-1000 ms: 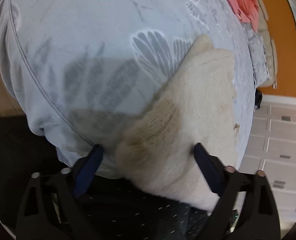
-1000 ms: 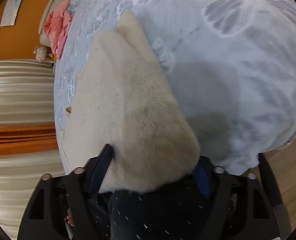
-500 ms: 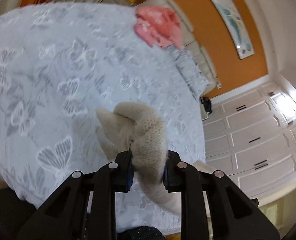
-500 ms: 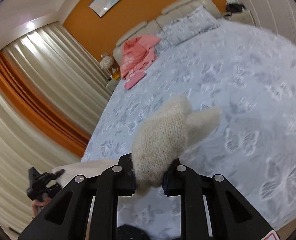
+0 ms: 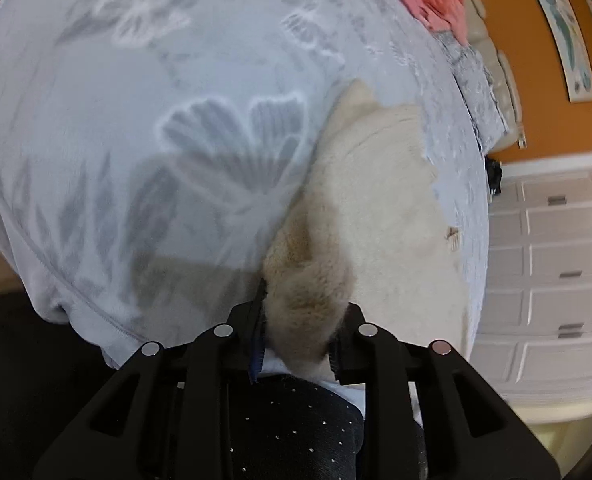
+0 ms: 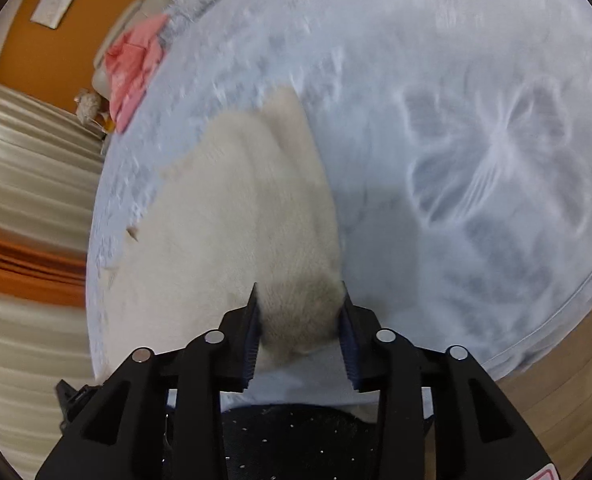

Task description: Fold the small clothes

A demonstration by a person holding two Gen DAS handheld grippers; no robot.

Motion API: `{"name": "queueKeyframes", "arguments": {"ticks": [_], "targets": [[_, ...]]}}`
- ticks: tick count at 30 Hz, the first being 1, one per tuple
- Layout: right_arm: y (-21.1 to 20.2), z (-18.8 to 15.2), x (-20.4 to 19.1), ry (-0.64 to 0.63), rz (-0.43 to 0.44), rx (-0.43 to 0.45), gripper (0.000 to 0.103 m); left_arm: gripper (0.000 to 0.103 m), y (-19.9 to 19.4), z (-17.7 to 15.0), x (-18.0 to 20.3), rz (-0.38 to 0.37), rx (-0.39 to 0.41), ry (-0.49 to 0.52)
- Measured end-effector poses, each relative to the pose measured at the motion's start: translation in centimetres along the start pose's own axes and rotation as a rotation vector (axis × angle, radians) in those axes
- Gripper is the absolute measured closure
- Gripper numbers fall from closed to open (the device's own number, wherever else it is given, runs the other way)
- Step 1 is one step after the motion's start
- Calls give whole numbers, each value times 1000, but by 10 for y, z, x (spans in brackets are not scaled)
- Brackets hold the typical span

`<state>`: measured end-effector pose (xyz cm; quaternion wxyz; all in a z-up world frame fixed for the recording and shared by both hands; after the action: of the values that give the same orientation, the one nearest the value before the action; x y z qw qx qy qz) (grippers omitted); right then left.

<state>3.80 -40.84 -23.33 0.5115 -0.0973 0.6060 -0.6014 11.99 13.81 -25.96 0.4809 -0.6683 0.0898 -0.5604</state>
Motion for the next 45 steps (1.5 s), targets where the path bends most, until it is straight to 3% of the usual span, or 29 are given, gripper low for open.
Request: {"name": "queueKeyframes", "arguments": {"ticks": [2, 3, 5, 7, 8, 9, 10, 11, 12, 13, 15, 16, 17, 19, 21, 23, 24, 25, 26, 29, 31, 34, 37, 40, 45], "targets": [[-5, 10, -9, -52, -38, 19, 42, 76, 2, 3, 11, 46, -6, 53], [-1, 13, -9, -57, -40, 11, 41, 74, 4, 3, 13, 63, -6, 60], [17, 24, -5, -31, -29, -41, 41, 59, 3, 5, 15, 71, -4, 40], [36, 23, 5, 7, -32, -90, 40, 22, 2, 4, 14, 79, 15, -14], [43, 20, 10, 18, -27, -112, 44, 20, 4, 5, 12, 84, 28, -38], [46, 17, 8, 16, -17, -107, 52, 21, 7, 7, 11, 83, 31, -51], [45, 16, 4, 2, -3, -85, 79, 31, 9, 6, 10, 84, 30, -53], [42, 16, 0, 11, 30, -84, 79, 45, 8, 6, 9, 90, 40, -52], [36, 17, -3, 13, 31, -62, 80, 72, 5, 6, 9, 74, 44, -54], [26, 18, -9, -13, 32, -31, 80, 74, 0, 8, 8, 52, 43, -67], [13, 18, -17, -66, 22, -2, 80, 76, -7, 10, 4, 30, 53, -87], [16, 17, -22, -117, -26, -10, 76, 75, -7, 12, 2, 38, 41, -82], [21, 18, -23, -163, -120, -34, 67, 75, -5, 13, 0, 52, 31, -77], [22, 20, -22, -163, -270, -44, 64, 70, -3, 12, -4, 51, 15, -88], [-2, 18, -24, -125, -266, 46, 64, 65, -2, 11, -5, 48, 21, -111], [-20, 14, -47, -168, -239, 135, 65, 47, -1, 9, -3, 48, 28, -123], [-25, 11, -69, -224, -163, 145, 69, 36, 1, 8, -2, 39, 38, -125], [-24, 8, -83, -262, -118, 126, 83, 29, 2, 6, 0, 37, 46, -122], [-17, 4, -103, -316, -77, 92, 103, 25, 4, 6, 3, 43, 53, -113], [13, -11, -164, -500, -23, 4, 103, 22, 14, 7, 14, 73, 62, -88], [45, -16, -201, -587, -28, -39, 103, 37, 18, 10, 20, 46, 56, -70], [88, -12, -233, -619, -52, -113, 103, 57, 18, 14, 18, 59, 51, -107], [132, -10, -244, -640, -106, -187, 103, 71, 13, 16, 0, 5, 48, -179], [169, -16, -244, -648, -160, -247, 103, 74, 12, 15, -8, -27, 42, -179], [181, -12, -246, -617, -161, -262, 103, 79, 14, 15, -1, -14, 54, -146]]}}
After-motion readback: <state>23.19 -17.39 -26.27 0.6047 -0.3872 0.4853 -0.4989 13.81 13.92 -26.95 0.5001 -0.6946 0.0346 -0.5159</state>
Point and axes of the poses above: each gripper's, at about its wrist camera, not at the fingertips, and y roughly the way its jaws point, x to its right, z to its top, the point moved 1 cm from there along y, roughly the way its jaws point, and after that the axes turned 2 degrees about -z, right-handed, at the moved point
